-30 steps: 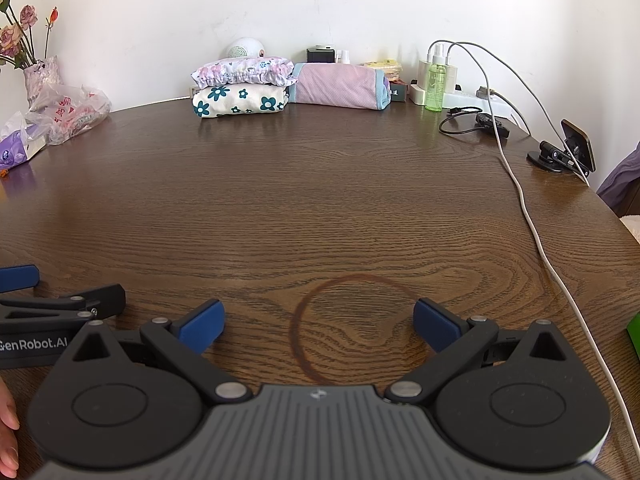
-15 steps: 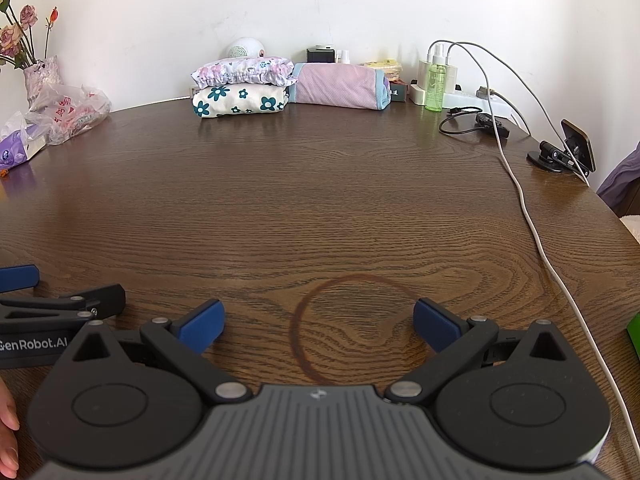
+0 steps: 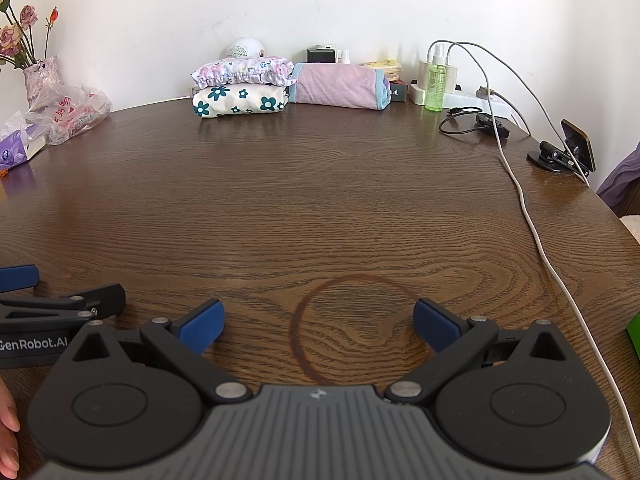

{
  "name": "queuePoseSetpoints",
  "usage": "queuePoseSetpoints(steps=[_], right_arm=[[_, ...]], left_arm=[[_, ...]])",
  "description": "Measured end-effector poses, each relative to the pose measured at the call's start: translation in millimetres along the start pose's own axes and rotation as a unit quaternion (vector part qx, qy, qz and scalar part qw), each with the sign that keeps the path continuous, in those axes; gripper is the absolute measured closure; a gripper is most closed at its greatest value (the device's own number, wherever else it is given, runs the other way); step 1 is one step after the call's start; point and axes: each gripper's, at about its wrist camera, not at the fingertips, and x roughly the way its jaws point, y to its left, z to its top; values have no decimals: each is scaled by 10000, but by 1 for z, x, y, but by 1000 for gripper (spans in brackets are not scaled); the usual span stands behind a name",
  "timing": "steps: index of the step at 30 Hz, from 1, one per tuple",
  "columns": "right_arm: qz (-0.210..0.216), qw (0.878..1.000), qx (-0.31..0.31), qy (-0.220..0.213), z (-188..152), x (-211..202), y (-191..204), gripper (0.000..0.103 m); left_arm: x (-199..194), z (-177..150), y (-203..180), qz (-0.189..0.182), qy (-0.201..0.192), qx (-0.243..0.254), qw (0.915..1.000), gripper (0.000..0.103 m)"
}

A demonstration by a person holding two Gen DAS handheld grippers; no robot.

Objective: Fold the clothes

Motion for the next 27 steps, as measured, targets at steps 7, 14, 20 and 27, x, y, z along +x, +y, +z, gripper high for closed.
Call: queuePoseSetpoints(steps=[7,14,20,27], right_arm=[[-21,10000,-25,6,0,0,1,1],[-5,10000,-53,-5,0,1,0,1],[241,9978,580,-188,27,4,-34,1],[438,9918,1036,-608,177,83,-108,1]], left_arm=[[-3,-2,3,24,-2,-22,10000,0],[-2,0,3,2,5,10,10000,0],[8,41,1,-815,-173,-254,9962,0],[62,165,-35,-1510,-976,9,9837,0]])
